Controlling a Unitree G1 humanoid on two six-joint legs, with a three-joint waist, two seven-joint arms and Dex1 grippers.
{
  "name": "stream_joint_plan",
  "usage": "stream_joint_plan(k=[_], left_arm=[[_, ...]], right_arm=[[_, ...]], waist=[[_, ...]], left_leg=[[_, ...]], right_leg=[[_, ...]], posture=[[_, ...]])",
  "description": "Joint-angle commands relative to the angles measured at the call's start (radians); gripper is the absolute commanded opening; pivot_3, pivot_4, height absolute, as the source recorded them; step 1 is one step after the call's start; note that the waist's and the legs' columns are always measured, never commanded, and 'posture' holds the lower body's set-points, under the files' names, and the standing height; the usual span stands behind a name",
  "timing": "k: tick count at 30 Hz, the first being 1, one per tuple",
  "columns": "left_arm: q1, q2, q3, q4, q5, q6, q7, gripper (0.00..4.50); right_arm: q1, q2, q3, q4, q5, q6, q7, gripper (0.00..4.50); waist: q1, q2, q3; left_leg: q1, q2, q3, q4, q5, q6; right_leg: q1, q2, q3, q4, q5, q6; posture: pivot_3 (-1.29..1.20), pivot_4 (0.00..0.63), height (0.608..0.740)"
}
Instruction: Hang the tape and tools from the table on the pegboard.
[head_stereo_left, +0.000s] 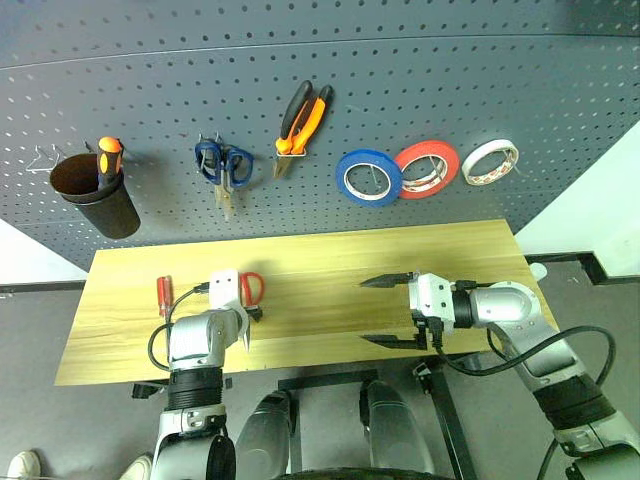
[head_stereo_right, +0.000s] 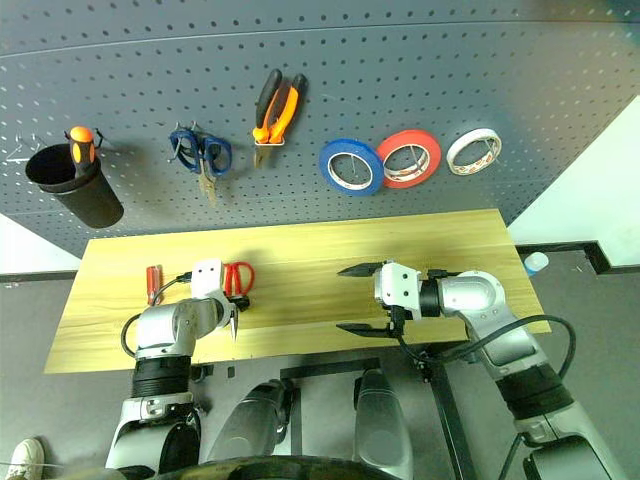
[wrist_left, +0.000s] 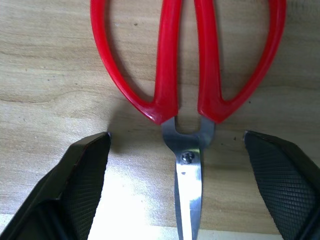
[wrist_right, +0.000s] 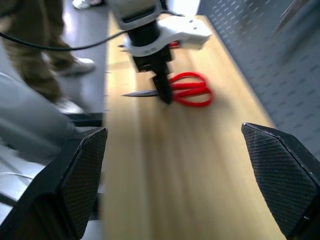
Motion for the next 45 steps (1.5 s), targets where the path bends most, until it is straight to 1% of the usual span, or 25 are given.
stream_joint_plan(k=[1,7,8,13,15,18,21,22,24,26,27,28,29,30,32,35,37,41,45], left_arm=[[0.007,-0.011,0.020,0.017,0.000,0.000,0.011,3.18],[0.000,-0.033,0.062,-0.002,-0.017,0.018,0.017,1.14],[-0.001,-0.035,0.065,-0.004,-0.016,0.024,0.018,1.02],[-0.003,-0.043,0.072,-0.014,-0.012,0.038,0.021,1.03],[-0.001,-0.034,0.058,-0.021,-0.011,0.047,0.009,1.03],[0.047,0.026,-0.041,-0.112,-0.007,-0.001,-0.065,1.03],[0.139,0.092,-0.084,-0.260,-0.061,-0.076,-0.196,1.03],[0.188,0.130,-0.087,-0.319,-0.076,-0.108,-0.243,1.03],[0.292,0.222,-0.073,-0.408,-0.097,-0.187,-0.340,1.03],[0.365,0.286,-0.050,-0.445,-0.108,-0.284,-0.403,1.03],[0.410,0.324,-0.038,-0.457,-0.101,-0.382,-0.444,1.03],[0.458,0.359,-0.025,-0.463,-0.078,-0.534,-0.485,1.03],[0.495,0.384,-0.012,-0.463,-0.056,-0.672,-0.512,1.03],[0.519,0.394,0.013,-0.458,-0.061,-0.755,-0.532,1.03],[0.530,0.384,0.065,-0.440,-0.113,-0.865,-0.567,1.03],[0.502,0.348,0.124,-0.435,-0.203,-0.983,-0.606,1.03],[0.462,0.324,0.144,-0.424,-0.265,-1.018,-0.619,1.03],[0.390,0.294,0.147,-0.406,-0.331,-1.062,-0.629,1.03],[0.323,0.291,0.135,-0.359,-0.310,-1.072,-0.588,1.03]], right_arm=[[0.004,-0.008,-0.041,-0.005,0.031,0.009,0.006,4.50],[-0.006,0.008,-0.049,0.012,0.020,0.008,0.002,4.50],[-0.009,0.010,-0.049,0.015,0.018,0.007,0.001,4.50],[-0.018,0.018,-0.050,0.023,0.011,0.001,-0.004,4.50],[-0.020,0.021,-0.049,0.025,0.009,-0.001,-0.006,4.50],[-0.026,0.029,-0.048,0.025,0.005,-0.007,-0.017,4.50],[-0.032,0.034,-0.050,0.020,0.004,-0.015,-0.026,4.50],[-0.034,0.036,-0.053,0.017,0.005,-0.020,-0.030,4.50],[-0.046,0.044,-0.058,0.015,0.006,-0.033,-0.039,4.50],[-0.057,0.051,-0.059,0.016,0.004,-0.046,-0.044,4.50],[-0.065,0.057,-0.058,0.016,0.002,-0.055,-0.048,4.50],[-0.075,0.065,-0.058,0.017,-0.004,-0.072,-0.056,4.50],[-0.085,0.074,-0.059,0.018,-0.008,-0.085,-0.064,4.50],[-0.099,0.083,-0.060,0.017,-0.007,-0.091,-0.071,4.50],[-0.124,0.094,-0.063,0.000,0.014,-0.077,-0.072,4.50],[-0.154,0.100,-0.069,-0.048,0.073,-0.012,-0.059,4.50],[-0.170,0.100,-0.074,-0.085,0.118,0.045,-0.058,4.50],[-0.190,0.101,-0.087,-0.131,0.171,0.118,-0.066,4.50],[-0.194,0.092,-0.095,-0.162,0.193,0.160,-0.062,4.50]], waist=[[-0.005,0.000,0.000],[-0.004,0.000,-0.001],[-0.004,0.000,-0.001],[-0.004,0.000,-0.001],[-0.005,0.000,-0.001],[-0.007,0.000,-0.001],[-0.007,0.000,-0.001],[-0.007,0.000,-0.001],[-0.010,0.000,-0.001],[-0.008,0.000,-0.001],[-0.006,0.000,-0.002],[-0.005,0.000,-0.002],[-0.004,0.000,-0.002],[-0.003,0.000,-0.002],[0.008,0.000,-0.002],[0.026,-0.001,-0.003],[0.027,-0.002,-0.004],[0.025,-0.003,-0.009],[0.018,-0.004,-0.015]], left_leg=[[0.000,0.000,0.000,0.001,0.000,0.000],[0.000,0.000,0.000,0.003,0.000,0.000],[0.000,0.000,0.000,0.003,0.000,0.000],[0.000,0.000,0.000,0.005,0.000,0.000],[0.000,0.000,0.000,0.006,0.000,0.000],[0.000,0.000,0.000,0.006,0.000,0.000],[-0.001,0.000,0.000,0.006,0.000,0.000],[-0.001,0.000,0.000,0.006,0.000,0.000],[-0.001,0.000,0.000,0.006,0.000,0.000],[-0.001,0.000,0.001,0.006,0.000,0.000],[0.000,0.000,0.001,0.006,0.000,0.000],[-0.001,0.000,0.001,0.006,0.000,0.000],[-0.001,0.000,0.001,0.006,0.000,0.000],[-0.001,0.000,0.001,0.007,0.000,0.000],[-0.002,0.000,0.001,0.007,0.000,0.000],[-0.002,0.000,0.001,0.009,0.000,0.000],[-0.002,0.000,0.001,0.009,0.000,0.000],[-0.002,0.000,0.001,0.009,-0.001,0.001],[-0.001,0.000,0.001,0.009,-0.001,0.001]], right_leg=[[0.000,0.000,0.000,0.000,0.001,0.000],[0.002,0.000,0.000,0.000,0.001,0.001],[0.002,0.000,0.000,0.000,0.001,0.001],[0.003,0.000,0.000,0.000,0.002,0.001],[0.003,0.000,0.000,0.000,0.002,0.001],[0.003,0.000,0.000,0.000,0.002,0.001],[0.003,0.000,0.000,0.000,0.002,0.001],[0.003,0.000,0.000,0.000,0.002,0.001],[0.002,0.000,0.001,0.001,0.002,0.000],[0.002,0.000,0.001,0.001,0.002,0.000],[0.002,0.000,0.001,0.001,0.002,0.000],[0.002,0.000,0.001,0.001,0.002,-0.001],[0.002,0.000,0.001,0.000,0.002,-0.002],[0.002,0.000,0.001,0.000,0.001,-0.004],[0.002,0.000,0.001,-0.001,0.002,-0.006],[0.003,0.000,0.001,-0.002,0.002,-0.007],[0.004,0.000,0.001,-0.002,0.003,-0.006],[0.004,0.000,0.001,-0.002,0.004,-0.004],[0.004,0.001,0.001,-0.002,0.004,-0.003]], posture=[[-0.06,0.160,0.732],[-0.06,0.160,0.732],[-0.06,0.160,0.732],[-0.06,0.160,0.732],[-0.05,0.157,0.732],[-0.05,0.156,0.732],[-0.06,0.155,0.732],[-0.06,0.155,0.732],[-0.05,0.155,0.732],[-0.04,0.155,0.732],[-0.03,0.155,0.732],[-0.03,0.154,0.732],[-0.03,0.154,0.732],[-0.02,0.151,0.732],[-0.02,0.150,0.732],[-0.02,0.143,0.732],[-0.02,0.143,0.732],[-0.03,0.131,0.732],[-0.05,0.126,0.732]])
